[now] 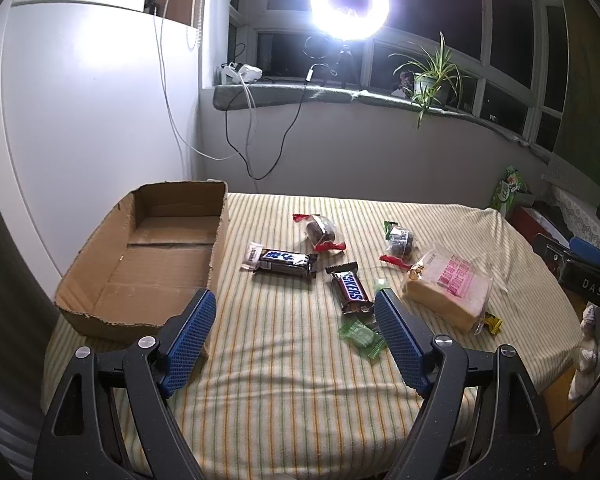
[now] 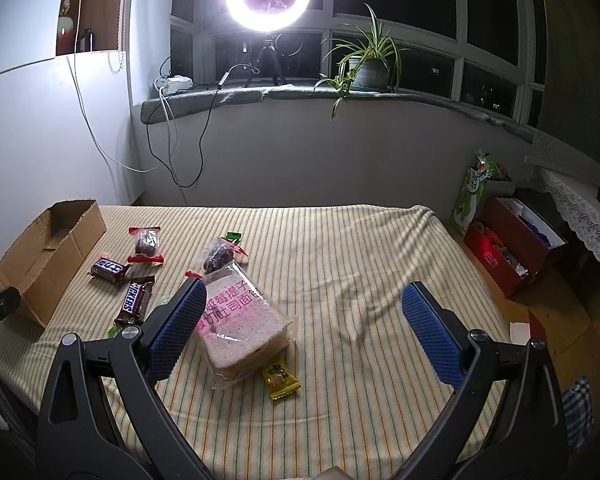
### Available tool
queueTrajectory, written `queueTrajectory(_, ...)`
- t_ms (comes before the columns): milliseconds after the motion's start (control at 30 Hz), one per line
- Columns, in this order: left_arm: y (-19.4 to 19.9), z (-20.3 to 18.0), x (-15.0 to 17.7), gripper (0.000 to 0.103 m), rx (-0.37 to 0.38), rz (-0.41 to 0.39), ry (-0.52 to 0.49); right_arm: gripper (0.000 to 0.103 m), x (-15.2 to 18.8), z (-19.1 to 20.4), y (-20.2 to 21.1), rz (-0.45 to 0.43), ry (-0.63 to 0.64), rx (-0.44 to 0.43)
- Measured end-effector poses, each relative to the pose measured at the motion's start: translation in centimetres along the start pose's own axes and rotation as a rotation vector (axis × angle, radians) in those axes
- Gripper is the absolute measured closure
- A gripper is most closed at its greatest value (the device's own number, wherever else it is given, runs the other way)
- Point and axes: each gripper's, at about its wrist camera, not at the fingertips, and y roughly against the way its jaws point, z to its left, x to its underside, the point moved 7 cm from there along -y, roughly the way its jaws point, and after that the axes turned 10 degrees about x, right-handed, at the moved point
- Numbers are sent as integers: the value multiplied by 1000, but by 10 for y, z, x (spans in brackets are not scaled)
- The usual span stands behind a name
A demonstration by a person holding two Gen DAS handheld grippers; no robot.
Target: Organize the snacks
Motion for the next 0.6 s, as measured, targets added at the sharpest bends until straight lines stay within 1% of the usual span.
queueTrajectory(600,3,1,2,21,0,-6,5,2,3,4,-1,-2,11,-10)
